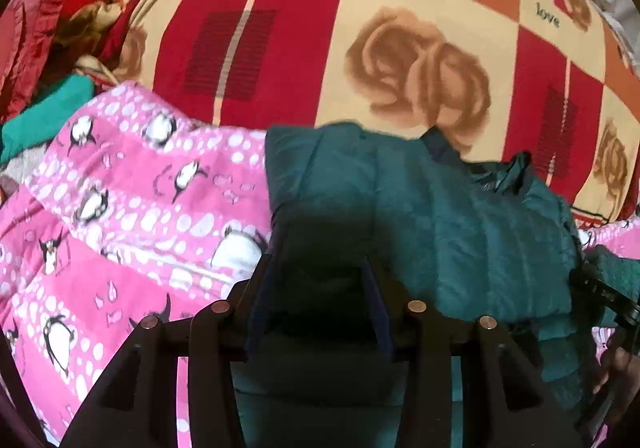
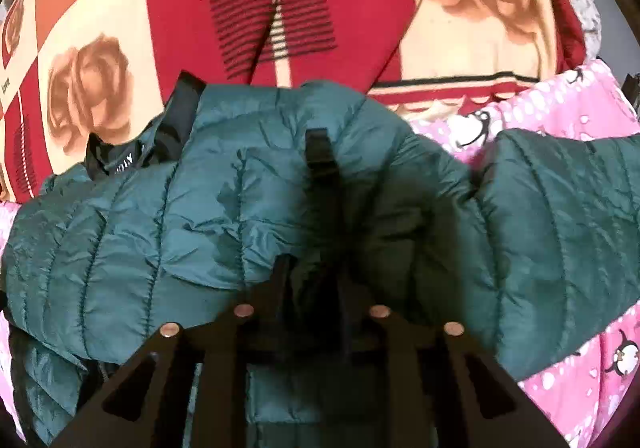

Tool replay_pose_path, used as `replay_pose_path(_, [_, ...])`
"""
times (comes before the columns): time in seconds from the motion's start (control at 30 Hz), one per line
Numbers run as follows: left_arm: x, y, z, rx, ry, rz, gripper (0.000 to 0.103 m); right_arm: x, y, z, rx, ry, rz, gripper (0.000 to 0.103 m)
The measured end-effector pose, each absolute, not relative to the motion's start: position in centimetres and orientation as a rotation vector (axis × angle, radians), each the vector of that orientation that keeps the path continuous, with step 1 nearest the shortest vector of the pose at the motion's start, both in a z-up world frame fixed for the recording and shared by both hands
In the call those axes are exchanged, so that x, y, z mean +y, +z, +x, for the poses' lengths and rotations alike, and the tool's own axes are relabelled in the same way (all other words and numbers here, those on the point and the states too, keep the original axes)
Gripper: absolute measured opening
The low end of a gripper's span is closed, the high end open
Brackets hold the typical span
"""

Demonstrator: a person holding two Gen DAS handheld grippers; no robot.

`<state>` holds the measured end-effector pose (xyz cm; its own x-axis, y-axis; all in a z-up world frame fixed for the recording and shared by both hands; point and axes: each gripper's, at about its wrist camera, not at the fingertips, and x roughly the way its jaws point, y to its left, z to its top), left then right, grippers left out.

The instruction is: Fold large clothes

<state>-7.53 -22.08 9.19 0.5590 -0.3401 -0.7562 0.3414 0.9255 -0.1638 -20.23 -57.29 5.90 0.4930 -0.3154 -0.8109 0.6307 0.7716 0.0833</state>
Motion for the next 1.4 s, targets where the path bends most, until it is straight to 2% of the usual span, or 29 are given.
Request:
replay_pose_path(0.07, [-22.5,10.0,-7.5,0.858,-0.401,0.006,0.019,-56.8,7.6,-21.2,0.843,-0.608,0.403,0.053])
replay_pose_path(0.2, [-23.8,10.1,-6.8,0.849,-0.406,0.000,0.019,-53.6,10.5,-20.5,0.785,-0.478,0.366,0.065])
replay_pose_path(0.37, [-25.4,8.1,-5.9,0.875,-0.377,0.030,0.019,-49.6,9.8,-16.2,0.827,-0.263,0.336,0.065])
replay_pose_path(0.6, [-26.1,6.4,-5.4,0.884,-0.364,0.056,0.019,-47.9,6.3,-11.4,0.902,-0.295,0.149,0.065])
replay_pose_path(0.7, [-26.5,5.8,-5.5,0.887,-0.371,0.057,0.021,-49.5,5.1,-11.0,0.912,-0.332,0.187,0.075])
replay_pose_path(0.73, [-26.6,5.7,-5.6,0.886,-0.370,0.064,0.022,-50.0,4.8,-10.9,0.915,-0.332,0.218,0.075])
replay_pose_path(1.1, [-26.9,4.9,-5.7,0.885,-0.382,0.079,0.030,-51.9,8.2,-16.7,0.850,-0.327,0.281,0.076])
replay_pose_path(1.3, [-27.4,4.5,-6.0,0.868,-0.392,0.093,0.036,-54.6,4.4,-18.2,0.953,-0.381,0.316,0.076])
replay_pose_path(1.4, [-27.6,4.5,-6.0,0.870,-0.396,0.101,0.039,-54.5,4.0,-18.1,0.947,-0.391,0.320,0.076])
